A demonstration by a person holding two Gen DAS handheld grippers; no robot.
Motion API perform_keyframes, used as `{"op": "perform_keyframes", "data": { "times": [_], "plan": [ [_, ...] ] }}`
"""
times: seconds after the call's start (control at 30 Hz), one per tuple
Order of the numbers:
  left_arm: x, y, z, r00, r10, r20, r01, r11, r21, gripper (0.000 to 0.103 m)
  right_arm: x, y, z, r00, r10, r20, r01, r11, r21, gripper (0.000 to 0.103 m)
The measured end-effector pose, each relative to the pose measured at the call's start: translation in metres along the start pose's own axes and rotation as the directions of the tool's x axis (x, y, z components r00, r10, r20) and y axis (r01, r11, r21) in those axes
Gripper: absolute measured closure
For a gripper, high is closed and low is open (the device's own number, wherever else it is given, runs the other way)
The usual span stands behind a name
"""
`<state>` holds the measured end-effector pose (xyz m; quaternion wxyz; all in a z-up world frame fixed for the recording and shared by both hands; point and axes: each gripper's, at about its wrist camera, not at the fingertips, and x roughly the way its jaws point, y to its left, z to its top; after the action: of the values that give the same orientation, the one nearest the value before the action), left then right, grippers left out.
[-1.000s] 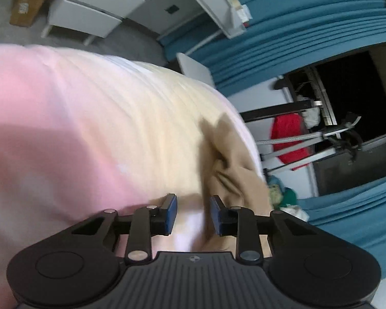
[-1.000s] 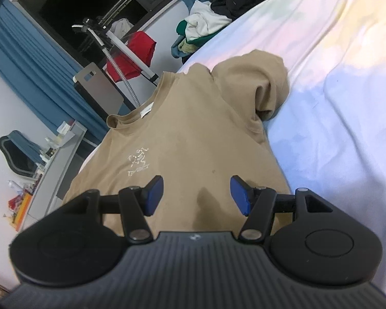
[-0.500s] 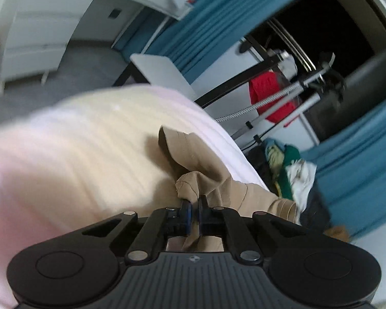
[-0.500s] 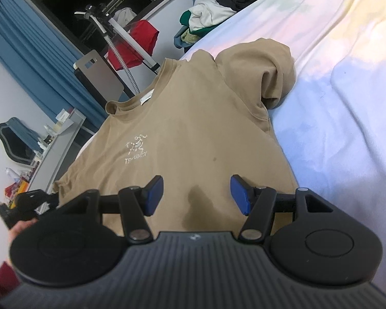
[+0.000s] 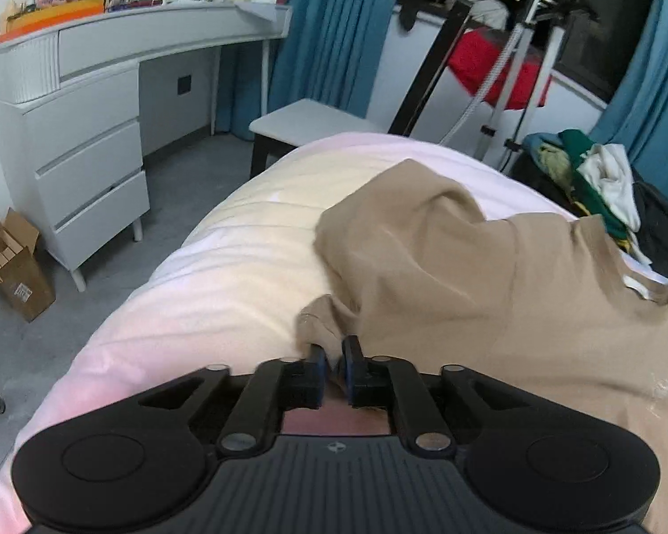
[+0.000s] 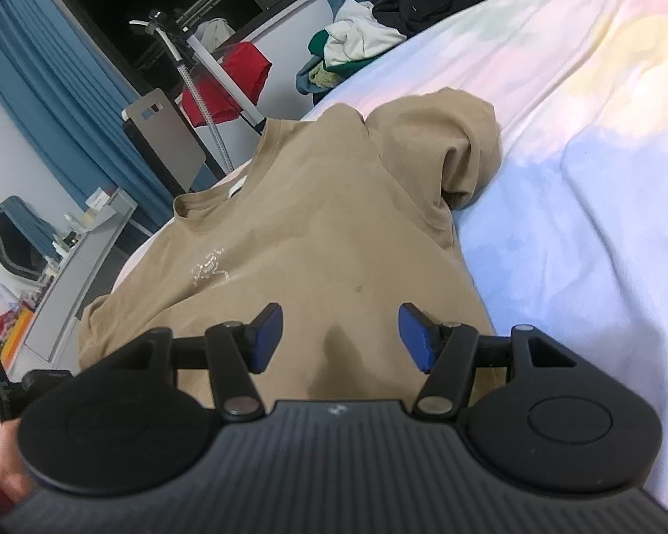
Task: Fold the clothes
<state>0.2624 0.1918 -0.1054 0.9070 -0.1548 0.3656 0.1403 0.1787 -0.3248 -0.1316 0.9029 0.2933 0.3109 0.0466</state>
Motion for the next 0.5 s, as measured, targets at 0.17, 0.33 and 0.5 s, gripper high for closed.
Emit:
{"op": "perform_keyframes", "data": {
  "times": [0.17,0.33,0.5],
  "plan": [
    [-0.054,-0.018,-0.018,1.000,-0.012,0.011,0.011,0.996,0.092,0.057,-0.010,-0.007,0.007,0.999,0.024,0.025,-0.025,0.999,0.029,0.042],
    [-0.120,-0.049,-0.062,0.996,-0.080,0.034,0.074,0.986,0.149,0.047,-0.021,-0.019,0.015,0.997,0.070,0.041,-0.075,0.991,0.107,0.042],
    [-0.157,-0.081,-0.106,0.978,-0.209,0.001,0.206,0.967,0.150,0.044,-0.040,-0.035,0.025,0.990,0.114,0.087,-0.129,0.973,0.191,0.041]
  ]
}}
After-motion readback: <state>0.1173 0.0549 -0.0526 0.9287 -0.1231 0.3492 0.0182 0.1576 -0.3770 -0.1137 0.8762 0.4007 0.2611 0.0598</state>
